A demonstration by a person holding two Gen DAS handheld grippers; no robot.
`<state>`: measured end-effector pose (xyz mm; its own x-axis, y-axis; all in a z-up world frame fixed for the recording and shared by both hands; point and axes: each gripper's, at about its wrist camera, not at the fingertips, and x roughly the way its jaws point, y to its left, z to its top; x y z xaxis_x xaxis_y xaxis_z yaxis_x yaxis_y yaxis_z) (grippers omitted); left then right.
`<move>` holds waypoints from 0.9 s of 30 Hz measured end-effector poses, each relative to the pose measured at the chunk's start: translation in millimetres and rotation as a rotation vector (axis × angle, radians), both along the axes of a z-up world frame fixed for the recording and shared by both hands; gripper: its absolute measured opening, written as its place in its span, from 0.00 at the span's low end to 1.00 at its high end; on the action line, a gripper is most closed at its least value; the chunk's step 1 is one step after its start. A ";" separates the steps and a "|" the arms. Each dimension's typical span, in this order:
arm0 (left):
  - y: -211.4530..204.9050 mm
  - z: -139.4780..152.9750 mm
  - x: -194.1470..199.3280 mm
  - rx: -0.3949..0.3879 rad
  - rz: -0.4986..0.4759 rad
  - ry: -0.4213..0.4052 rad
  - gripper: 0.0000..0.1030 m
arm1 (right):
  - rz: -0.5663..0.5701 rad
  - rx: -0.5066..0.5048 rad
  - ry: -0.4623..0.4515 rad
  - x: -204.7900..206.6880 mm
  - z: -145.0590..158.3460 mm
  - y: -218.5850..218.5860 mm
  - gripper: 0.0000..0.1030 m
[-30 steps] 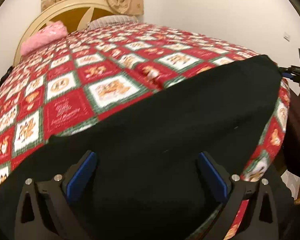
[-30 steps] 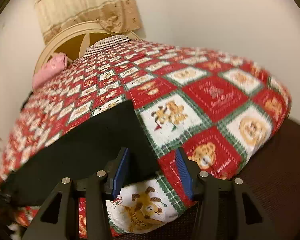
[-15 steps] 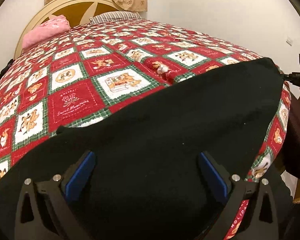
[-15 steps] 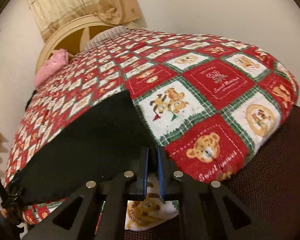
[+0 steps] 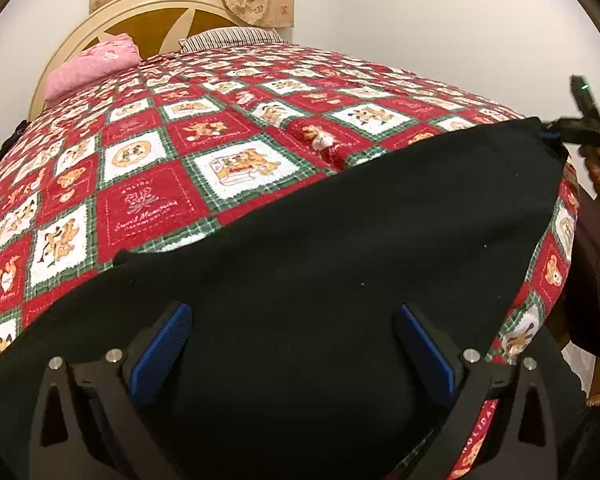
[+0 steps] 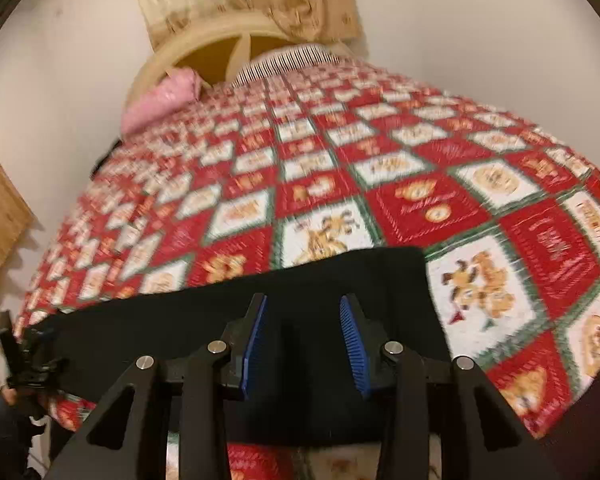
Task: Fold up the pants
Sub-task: 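Grasp the edge of the black pants with the right gripper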
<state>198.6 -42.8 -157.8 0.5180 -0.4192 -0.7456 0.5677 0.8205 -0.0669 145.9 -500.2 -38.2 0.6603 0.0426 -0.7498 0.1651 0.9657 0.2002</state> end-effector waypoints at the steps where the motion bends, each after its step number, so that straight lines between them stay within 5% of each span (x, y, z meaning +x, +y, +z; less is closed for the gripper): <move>1: 0.5 0.2 -0.3 -0.003 0.000 0.000 1.00 | -0.025 -0.006 0.040 7.2 -12.9 -6.5 0.37; 12: 10.4 3.4 -5.4 -0.054 0.028 -0.013 1.00 | -0.115 -0.017 -0.089 -39.4 12.3 -16.2 0.38; 18: 6.8 0.9 -3.9 -0.016 0.051 -0.016 1.00 | -0.234 -0.032 -0.023 -48.9 0.2 -42.3 0.38; 27: 5.2 -1.8 -1.2 0.013 0.072 -0.006 1.00 | -0.233 -0.019 -0.022 -53.1 -17.1 -45.0 0.41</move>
